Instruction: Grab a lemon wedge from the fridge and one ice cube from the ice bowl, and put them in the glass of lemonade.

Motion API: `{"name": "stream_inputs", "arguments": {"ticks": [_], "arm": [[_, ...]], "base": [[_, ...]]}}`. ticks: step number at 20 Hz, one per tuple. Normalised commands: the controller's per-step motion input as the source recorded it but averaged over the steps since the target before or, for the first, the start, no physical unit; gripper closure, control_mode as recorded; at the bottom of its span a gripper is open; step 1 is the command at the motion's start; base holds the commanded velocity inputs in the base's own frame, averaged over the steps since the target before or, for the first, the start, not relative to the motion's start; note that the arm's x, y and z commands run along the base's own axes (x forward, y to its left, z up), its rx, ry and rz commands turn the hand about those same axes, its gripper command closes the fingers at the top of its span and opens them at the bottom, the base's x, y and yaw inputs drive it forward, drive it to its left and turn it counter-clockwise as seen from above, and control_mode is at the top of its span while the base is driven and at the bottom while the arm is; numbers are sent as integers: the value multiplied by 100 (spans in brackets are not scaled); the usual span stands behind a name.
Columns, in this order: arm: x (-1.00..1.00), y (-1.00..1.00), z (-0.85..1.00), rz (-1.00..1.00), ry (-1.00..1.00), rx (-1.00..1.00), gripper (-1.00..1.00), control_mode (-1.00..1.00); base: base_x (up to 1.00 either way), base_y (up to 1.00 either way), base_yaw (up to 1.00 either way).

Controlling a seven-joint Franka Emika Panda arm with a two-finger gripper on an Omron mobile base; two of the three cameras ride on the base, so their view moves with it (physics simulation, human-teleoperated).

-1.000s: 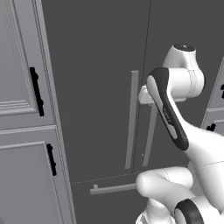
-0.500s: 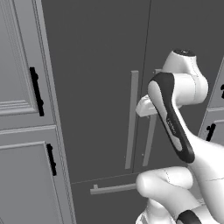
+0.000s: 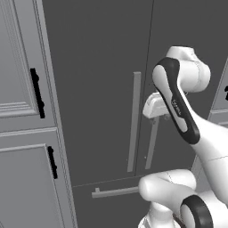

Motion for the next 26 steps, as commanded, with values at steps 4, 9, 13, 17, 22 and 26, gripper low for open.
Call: {"name": "stream_inputs", "arguments": {"ticks": [4, 9, 13, 17, 22, 26], "arm": [[-10, 1, -2, -47, 21, 0, -100, -100], [-25, 5, -2, -11, 9, -1, -100, -100], [-33, 5, -12, 0, 20, 0, -100, -100], [-12, 0, -1, 1, 0, 0, -100, 100], [0, 0, 0, 0, 0, 0, -100, 100], [0, 0, 0, 0, 0, 0, -100, 100]], "base": [[0, 0, 0], [0, 0, 0], [0, 0, 0], [-29, 47, 37], [-2, 51, 75], [19, 49, 73]]}}
